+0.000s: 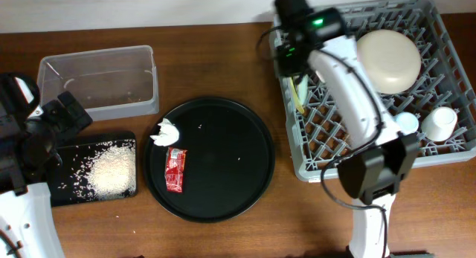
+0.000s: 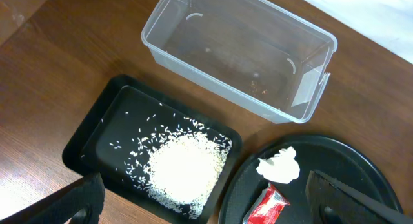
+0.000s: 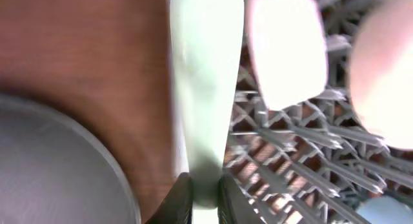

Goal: Sort waste into correct bins and load items into the dishwasher rack
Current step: 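Carry the green spoon to the rack's left side and insert it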

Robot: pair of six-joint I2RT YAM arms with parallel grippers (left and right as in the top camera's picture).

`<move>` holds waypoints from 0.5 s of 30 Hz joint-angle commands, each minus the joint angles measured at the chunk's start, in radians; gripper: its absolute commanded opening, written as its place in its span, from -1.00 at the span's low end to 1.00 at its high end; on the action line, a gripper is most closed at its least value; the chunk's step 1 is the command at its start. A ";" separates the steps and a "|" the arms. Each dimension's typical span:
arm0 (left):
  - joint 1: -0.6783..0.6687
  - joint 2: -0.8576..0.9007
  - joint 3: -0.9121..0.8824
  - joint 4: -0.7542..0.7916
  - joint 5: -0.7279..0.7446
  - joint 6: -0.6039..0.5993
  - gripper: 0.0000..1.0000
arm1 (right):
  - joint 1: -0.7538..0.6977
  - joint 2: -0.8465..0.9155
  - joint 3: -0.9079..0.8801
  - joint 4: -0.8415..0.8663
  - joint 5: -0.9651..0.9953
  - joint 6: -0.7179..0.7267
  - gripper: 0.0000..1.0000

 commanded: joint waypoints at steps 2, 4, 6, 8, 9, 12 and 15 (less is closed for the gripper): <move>0.007 -0.002 0.013 0.002 0.000 -0.009 0.99 | -0.091 -0.009 0.005 0.000 -0.080 0.002 -0.76; 0.007 -0.002 0.013 0.002 0.000 -0.010 0.99 | -0.098 -0.004 -0.010 0.000 -0.090 -0.053 -0.76; 0.007 -0.002 0.013 0.002 0.000 -0.009 0.99 | -0.092 0.003 -0.029 0.004 -0.090 -0.085 -0.76; 0.007 -0.002 0.013 0.002 0.000 -0.010 0.99 | -0.084 0.004 -0.084 0.029 -0.093 -0.117 -0.76; 0.007 -0.002 0.013 0.002 0.000 -0.009 0.99 | -0.081 0.004 -0.112 0.044 -0.093 -0.124 -0.76; 0.007 -0.002 0.013 0.002 0.000 -0.009 0.99 | -0.076 0.004 -0.204 0.098 -0.106 -0.148 -0.76; 0.007 -0.002 0.013 0.002 0.000 -0.010 0.99 | -0.067 0.004 -0.289 0.147 -0.174 -0.204 -0.77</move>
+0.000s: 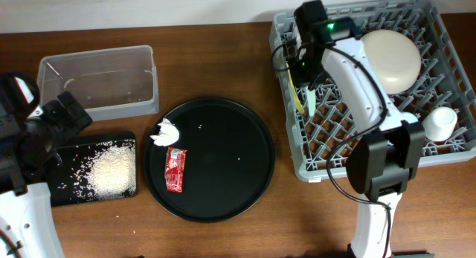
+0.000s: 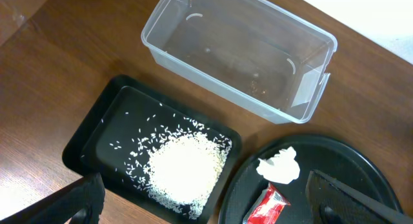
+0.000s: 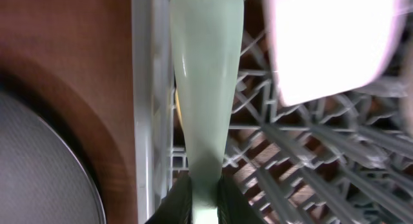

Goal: Sort waste into correct bins and load items into the dishwasher rack
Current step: 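Carry the green spoon to the rack's left side and insert it, then release the green spoon and raise the right arm away from the rack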

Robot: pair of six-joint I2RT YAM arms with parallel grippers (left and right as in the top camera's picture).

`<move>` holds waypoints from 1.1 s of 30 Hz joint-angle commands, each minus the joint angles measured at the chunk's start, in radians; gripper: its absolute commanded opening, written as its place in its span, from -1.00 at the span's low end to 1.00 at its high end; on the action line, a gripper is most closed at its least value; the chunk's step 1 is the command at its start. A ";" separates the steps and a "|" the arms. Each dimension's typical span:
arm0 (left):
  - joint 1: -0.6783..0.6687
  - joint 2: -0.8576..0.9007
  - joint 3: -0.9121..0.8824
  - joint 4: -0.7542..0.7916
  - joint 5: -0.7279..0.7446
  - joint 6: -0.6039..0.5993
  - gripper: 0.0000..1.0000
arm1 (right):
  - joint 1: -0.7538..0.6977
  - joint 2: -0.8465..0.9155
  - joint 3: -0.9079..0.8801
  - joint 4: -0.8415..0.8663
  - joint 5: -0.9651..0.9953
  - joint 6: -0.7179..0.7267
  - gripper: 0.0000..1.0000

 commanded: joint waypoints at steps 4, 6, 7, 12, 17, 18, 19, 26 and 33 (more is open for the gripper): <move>0.007 -0.002 0.013 0.002 -0.001 -0.010 0.99 | 0.020 0.003 -0.106 0.058 -0.065 -0.067 -0.66; 0.007 -0.002 0.013 0.002 -0.001 -0.010 0.99 | 0.020 0.003 -0.108 0.063 -0.064 -0.067 -0.25; 0.007 -0.002 0.013 0.002 -0.001 -0.010 0.99 | 0.021 0.002 -0.105 0.066 -0.065 -0.066 -0.18; 0.007 -0.002 0.013 0.002 -0.001 -0.010 0.99 | 0.022 -0.030 -0.032 0.040 -0.073 -0.054 -0.08; 0.007 -0.002 0.013 0.002 -0.001 -0.010 0.99 | 0.042 -0.123 0.035 -0.003 -0.151 -0.055 -0.07; 0.007 -0.002 0.013 0.002 -0.001 -0.010 0.99 | 0.052 -0.165 0.038 -0.003 -0.174 -0.055 -0.06; 0.007 -0.002 0.013 0.002 -0.001 -0.010 0.99 | 0.064 -0.208 0.038 -0.001 -0.193 -0.055 -0.04; 0.007 -0.002 0.013 0.002 -0.001 -0.010 0.99 | 0.142 -0.385 0.038 0.019 -0.211 -0.055 -0.02; 0.007 -0.002 0.013 0.002 -0.001 -0.010 0.99 | 0.160 -0.509 0.038 0.032 -0.211 -0.055 0.00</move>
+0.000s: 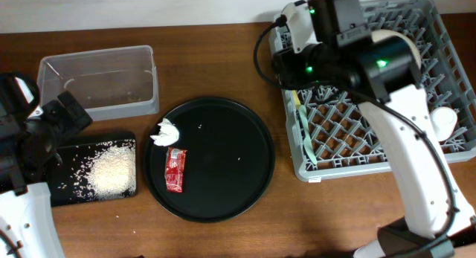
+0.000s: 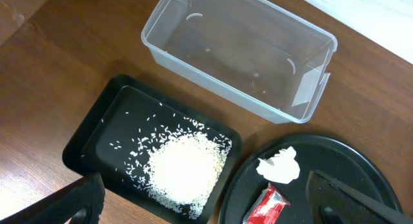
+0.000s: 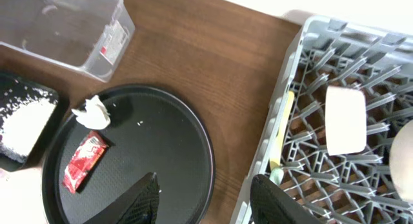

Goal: Sort waste into correct bins and load items into the dishwasher rack
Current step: 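Release the green spoon and raise the right arm away from the rack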

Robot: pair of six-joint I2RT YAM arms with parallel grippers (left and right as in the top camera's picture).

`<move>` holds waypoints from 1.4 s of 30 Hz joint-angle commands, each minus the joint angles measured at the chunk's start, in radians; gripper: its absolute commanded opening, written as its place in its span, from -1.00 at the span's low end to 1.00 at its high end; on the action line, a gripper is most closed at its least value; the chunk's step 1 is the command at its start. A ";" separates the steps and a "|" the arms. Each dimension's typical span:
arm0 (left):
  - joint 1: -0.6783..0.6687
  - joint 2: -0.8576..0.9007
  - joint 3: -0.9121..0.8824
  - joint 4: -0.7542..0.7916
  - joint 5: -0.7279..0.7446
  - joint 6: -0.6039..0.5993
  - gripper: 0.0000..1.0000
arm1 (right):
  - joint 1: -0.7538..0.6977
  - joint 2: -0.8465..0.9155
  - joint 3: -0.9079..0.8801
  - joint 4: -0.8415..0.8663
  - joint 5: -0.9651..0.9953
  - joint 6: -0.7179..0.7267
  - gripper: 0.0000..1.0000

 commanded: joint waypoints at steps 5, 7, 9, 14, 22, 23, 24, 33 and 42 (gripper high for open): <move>0.007 -0.002 0.013 0.002 0.000 -0.010 0.99 | 0.004 -0.125 0.013 -0.016 -0.007 0.007 0.02; 0.007 -0.002 0.013 0.002 0.000 -0.010 0.99 | 0.005 -0.166 0.013 -0.023 0.003 0.007 0.09; 0.007 -0.002 0.013 0.002 0.000 -0.010 0.99 | 0.004 -0.202 0.013 -0.041 0.008 0.007 0.11; 0.007 -0.002 0.013 0.002 0.000 -0.010 0.99 | 0.003 -0.306 0.013 -0.087 0.140 0.007 0.17; 0.007 -0.002 0.013 0.002 0.000 -0.010 0.99 | 0.003 -0.460 0.012 -0.109 0.138 0.007 0.40; 0.007 -0.002 0.013 0.002 0.000 -0.010 0.99 | 0.003 -0.472 0.013 -0.117 0.138 0.007 0.47; 0.007 -0.002 0.013 0.002 0.000 -0.010 0.99 | 0.003 -0.483 0.012 -0.122 0.138 0.007 0.57; 0.007 -0.002 0.013 0.002 -0.001 -0.010 0.99 | 0.003 -0.533 0.012 -0.127 0.138 0.007 0.96; 0.006 -0.002 0.013 0.015 0.204 -0.010 0.99 | 0.003 -0.533 0.013 -0.140 0.136 -0.010 0.96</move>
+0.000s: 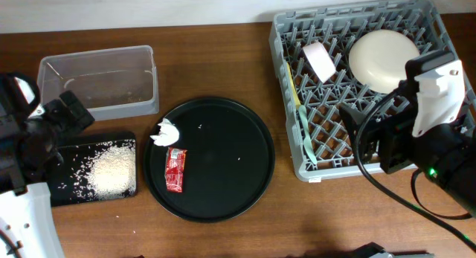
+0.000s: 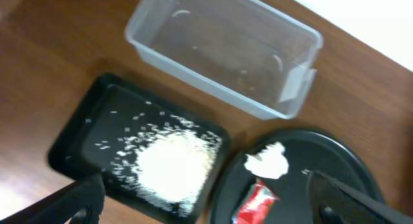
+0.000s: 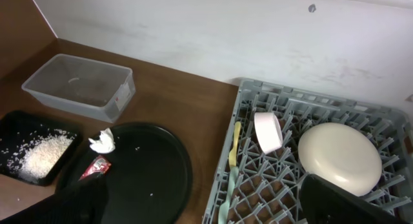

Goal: Sort waste into correct bins and load items into the dishwasher rack
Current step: 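Release the green spoon and raise the right arm away from the rack, then reach the left gripper to the white tissue and grasp it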

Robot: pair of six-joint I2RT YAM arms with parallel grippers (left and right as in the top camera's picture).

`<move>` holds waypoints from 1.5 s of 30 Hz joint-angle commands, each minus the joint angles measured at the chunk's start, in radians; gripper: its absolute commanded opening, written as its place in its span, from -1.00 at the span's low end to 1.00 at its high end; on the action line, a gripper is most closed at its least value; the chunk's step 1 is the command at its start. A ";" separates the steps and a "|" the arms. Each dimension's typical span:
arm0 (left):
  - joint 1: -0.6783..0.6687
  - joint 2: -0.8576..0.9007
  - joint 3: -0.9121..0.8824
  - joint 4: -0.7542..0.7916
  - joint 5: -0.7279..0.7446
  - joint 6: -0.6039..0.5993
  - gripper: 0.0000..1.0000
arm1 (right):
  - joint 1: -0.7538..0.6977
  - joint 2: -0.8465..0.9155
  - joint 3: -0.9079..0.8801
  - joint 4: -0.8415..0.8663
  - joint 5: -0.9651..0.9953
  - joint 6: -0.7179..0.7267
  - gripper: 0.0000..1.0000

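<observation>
The grey dishwasher rack [image 1: 291,150] at the right holds a cream bowl [image 1: 384,59], a pale pink cup [image 1: 320,61], and a pale green utensil [image 1: 306,139] lying along its left side next to a yellow one [image 1: 292,91]. A crumpled white tissue [image 1: 165,132] and a red wrapper [image 1: 175,169] lie on the round black tray [image 1: 223,184]. My right gripper [image 3: 213,211] is open and empty, high above the rack's front. My left gripper [image 2: 206,208] is open over the rice tray's near side.
A clear plastic bin [image 1: 99,81] stands at the back left. In front of it a black rectangular tray [image 1: 74,150] holds a heap of white rice [image 1: 113,171]. My right arm [image 1: 424,139] covers the rack's front right corner.
My right arm has drawn back from over the rack's left rear to its front right and stands higher. The left wrist view has shifted slightly and is blurred. The green utensil stays in the rack.
My right gripper was shut on the pale green utensil at the rack's left edge, then held it lower inside the rack. Then it stood open above, with the utensil lying in the rack. Now it is back at the front right. Tissue and wrapper have not moved.
</observation>
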 commanded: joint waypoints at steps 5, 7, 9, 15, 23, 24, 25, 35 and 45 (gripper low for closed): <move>0.006 0.001 0.013 0.035 0.194 -0.009 0.93 | 0.003 -0.006 0.013 0.004 0.012 -0.016 0.96; -0.010 0.007 0.012 0.024 0.229 0.036 0.79 | 0.003 -0.005 0.012 0.000 0.008 -0.016 0.96; -0.055 0.017 0.010 0.006 0.253 0.105 0.68 | 0.003 -0.003 0.012 -0.002 0.008 -0.016 0.96; -0.292 0.137 -0.046 -0.010 0.155 0.166 0.70 | 0.003 0.008 0.012 -0.008 0.008 -0.016 0.96; -0.418 0.400 -0.095 -0.020 -0.037 0.109 0.96 | 0.003 0.036 0.012 -0.009 0.008 -0.016 0.96; -0.421 0.437 -0.095 -0.019 -0.092 0.064 0.96 | 0.003 0.041 0.012 -0.009 0.008 -0.016 0.96; -0.422 0.472 -0.095 -0.015 -0.132 0.033 0.96 | 0.003 0.048 0.012 -0.009 0.008 -0.016 0.96; -0.423 0.730 -0.095 0.041 -0.088 0.047 0.62 | 0.003 0.144 0.012 -0.007 -0.010 -0.016 0.96; -0.457 0.770 -0.100 0.129 -0.065 0.066 0.29 | 0.003 0.176 0.012 -0.034 -0.109 -0.016 0.96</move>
